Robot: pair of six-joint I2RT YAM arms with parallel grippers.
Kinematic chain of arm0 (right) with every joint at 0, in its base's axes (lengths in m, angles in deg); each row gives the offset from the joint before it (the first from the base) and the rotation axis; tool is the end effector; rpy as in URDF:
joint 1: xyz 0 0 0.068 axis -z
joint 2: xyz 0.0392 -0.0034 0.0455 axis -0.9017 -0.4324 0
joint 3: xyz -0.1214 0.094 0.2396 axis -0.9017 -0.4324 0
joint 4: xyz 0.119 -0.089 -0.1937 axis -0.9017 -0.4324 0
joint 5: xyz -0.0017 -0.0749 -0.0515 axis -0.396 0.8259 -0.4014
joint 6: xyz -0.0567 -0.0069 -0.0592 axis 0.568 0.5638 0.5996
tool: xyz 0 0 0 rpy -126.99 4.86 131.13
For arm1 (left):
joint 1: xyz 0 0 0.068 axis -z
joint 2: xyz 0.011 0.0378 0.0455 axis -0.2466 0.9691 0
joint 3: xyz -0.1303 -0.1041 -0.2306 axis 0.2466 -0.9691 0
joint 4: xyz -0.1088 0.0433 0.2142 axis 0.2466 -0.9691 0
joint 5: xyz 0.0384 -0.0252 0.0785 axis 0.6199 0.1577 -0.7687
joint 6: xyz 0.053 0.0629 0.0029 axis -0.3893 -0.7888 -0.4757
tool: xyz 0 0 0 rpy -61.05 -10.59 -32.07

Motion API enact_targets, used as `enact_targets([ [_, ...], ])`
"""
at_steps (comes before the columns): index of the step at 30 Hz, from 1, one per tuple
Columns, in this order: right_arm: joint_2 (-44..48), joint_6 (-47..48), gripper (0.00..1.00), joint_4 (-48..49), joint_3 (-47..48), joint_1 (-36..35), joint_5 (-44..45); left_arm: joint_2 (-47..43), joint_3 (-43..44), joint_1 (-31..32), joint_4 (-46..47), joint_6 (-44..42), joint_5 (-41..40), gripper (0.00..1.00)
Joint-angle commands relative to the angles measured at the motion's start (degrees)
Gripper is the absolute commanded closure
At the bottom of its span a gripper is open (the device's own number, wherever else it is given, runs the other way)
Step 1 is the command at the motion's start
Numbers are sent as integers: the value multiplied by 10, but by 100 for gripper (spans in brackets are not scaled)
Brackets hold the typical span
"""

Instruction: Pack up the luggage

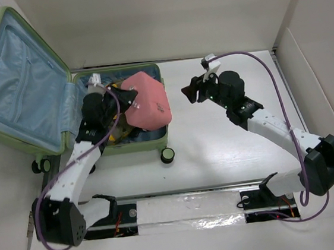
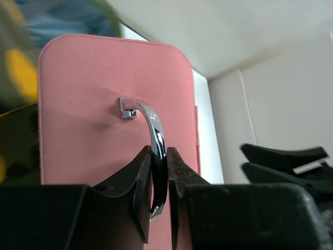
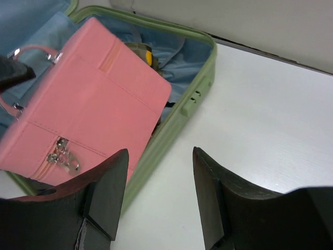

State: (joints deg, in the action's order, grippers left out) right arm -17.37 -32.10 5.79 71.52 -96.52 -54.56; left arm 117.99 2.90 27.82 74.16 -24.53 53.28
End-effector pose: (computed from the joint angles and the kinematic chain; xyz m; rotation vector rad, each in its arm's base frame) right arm 0.2835 0.1861 0.3603 -0.4293 1.6641 0.6045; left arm 0.2554 -0.0759 0.3479 -0.3469 1.6466 -0.9877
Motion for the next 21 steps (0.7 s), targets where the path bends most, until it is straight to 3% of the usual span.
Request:
enact_targets([
  [1, 23, -12, 42, 41, -9, 26, -17, 76, 165, 17, 75, -33, 127, 100],
  [3, 25, -14, 42, 42, -14, 32, -24, 130, 252, 17, 34, -60, 141, 100],
  [6, 26, -17, 42, 45, -18, 39, -29, 175, 311, 4, 18, -74, 156, 100],
  [12, 18, -18, 42, 47, -18, 39, -38, 211, 235, -54, 111, -47, 226, 100],
  [15, 14, -18, 42, 48, -15, 39, -40, 226, 200, -59, 196, 8, 266, 100],
  [21, 13, -17, 42, 46, -16, 39, -39, 244, 186, -59, 263, 45, 273, 100],
])
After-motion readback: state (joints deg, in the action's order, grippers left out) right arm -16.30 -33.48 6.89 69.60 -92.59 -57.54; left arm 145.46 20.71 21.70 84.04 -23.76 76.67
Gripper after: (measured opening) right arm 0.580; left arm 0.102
